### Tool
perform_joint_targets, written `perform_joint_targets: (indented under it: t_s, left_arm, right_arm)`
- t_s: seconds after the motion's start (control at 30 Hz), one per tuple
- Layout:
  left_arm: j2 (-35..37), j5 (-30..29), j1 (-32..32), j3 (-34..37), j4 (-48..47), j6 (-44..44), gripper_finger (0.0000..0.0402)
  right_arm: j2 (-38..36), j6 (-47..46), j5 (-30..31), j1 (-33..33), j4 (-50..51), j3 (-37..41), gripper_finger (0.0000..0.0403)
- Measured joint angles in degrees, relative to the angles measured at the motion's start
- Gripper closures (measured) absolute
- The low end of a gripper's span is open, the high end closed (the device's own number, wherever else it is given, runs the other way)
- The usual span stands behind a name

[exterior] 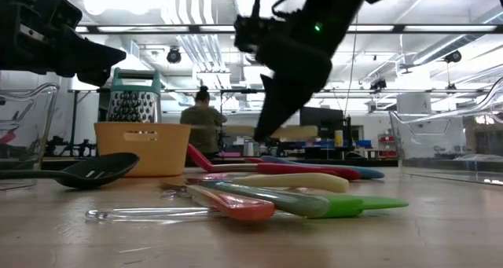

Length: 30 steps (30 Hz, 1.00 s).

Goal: Pick & Place Kitchen Items
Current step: Put the top light yellow knife into the yellow bin

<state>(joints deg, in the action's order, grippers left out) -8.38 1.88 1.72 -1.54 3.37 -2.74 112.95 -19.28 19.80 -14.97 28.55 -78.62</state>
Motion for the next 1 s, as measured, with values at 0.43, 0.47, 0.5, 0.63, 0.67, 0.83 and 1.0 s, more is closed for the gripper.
perform_joint_targets:
  t_s: [0.43, 0.47, 0.5, 0.63, 0.67, 0.83, 1.0]
  left_arm:
    - [-0.04, -1.19, 0.04, 0.02, 13.09, -1.82, 0.0374]
    - [-0.04, -1.28, 0.04, 0.02, 15.71, -1.80, 0.0374]
    - [-0.02, -1.35, 0.04, 0.00, 18.19, -1.57, 0.0374]
    - [0.00, 0.11, -0.02, 0.00, 22.14, 0.10, 0.0374]
    - [0.00, 1.38, -0.02, 0.00, 22.04, 0.53, 0.0374]
    - [-0.07, 8.80, -0.07, 0.00, 22.37, 3.16, 0.0374]
    - [-0.25, 8.34, -0.07, 0.00, 22.77, 4.69, 0.0361]
  right_arm:
    - [-0.04, 3.01, -2.06, -0.02, 8.63, -6.87, 0.0333]
    - [-0.08, 3.01, -2.10, -0.02, 10.09, -7.63, 0.0335]
    - [-0.15, 3.01, -2.15, -0.02, 11.47, -8.34, 0.0335]
    - [-1.23, 3.60, -2.99, -0.02, 12.83, -9.36, 0.0328]
    - [-1.64, 4.13, -3.52, -0.02, 12.42, -9.36, 0.0325]
    - [-4.78, 5.79, -3.47, -0.26, 10.53, -9.36, 0.0329]
    - [-9.51, 7.54, -2.77, -0.26, 8.92, -9.36, 0.0335]
